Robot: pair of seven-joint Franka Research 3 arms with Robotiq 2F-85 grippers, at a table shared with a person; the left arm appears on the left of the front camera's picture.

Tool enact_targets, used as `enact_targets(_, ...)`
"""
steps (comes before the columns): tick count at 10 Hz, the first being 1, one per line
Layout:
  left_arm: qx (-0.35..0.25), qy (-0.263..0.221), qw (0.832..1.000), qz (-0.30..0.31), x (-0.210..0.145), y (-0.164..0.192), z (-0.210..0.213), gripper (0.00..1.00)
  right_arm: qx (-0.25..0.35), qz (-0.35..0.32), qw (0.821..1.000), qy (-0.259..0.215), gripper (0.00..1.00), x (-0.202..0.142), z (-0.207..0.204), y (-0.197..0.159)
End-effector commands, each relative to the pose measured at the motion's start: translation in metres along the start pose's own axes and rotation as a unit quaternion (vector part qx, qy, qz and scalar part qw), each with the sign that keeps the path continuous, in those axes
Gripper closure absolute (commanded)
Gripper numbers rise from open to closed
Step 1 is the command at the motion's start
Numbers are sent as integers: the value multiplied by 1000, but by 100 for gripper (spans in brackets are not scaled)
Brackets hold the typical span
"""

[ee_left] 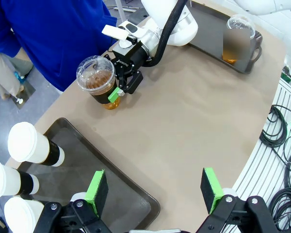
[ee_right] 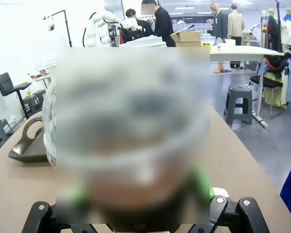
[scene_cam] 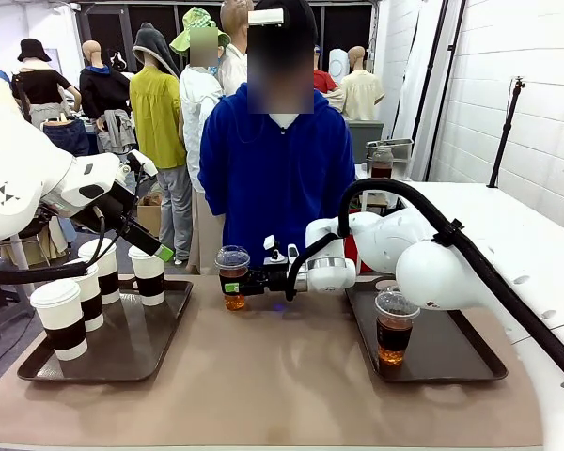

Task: Distribute the coffee onto the tray.
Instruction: Pick up another iced Americano from the middle of the table and place it on the right Handle tray.

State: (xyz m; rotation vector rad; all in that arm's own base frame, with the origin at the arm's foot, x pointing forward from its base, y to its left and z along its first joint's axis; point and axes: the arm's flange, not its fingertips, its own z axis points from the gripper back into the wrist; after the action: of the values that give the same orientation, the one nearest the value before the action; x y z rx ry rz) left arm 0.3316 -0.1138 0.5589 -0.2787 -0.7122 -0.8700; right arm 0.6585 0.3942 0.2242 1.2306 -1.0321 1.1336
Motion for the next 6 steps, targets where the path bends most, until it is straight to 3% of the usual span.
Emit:
enact_targets(1, -2, -2, 1000, 2, -1, 1, 1, 0, 10, -15, 1000, -2, 20, 4, 0, -6)
enact_targets(6, -2, -2, 1000, 2, -1, 1, 1, 0, 17, -6, 1000, -7, 20, 16, 6, -4)
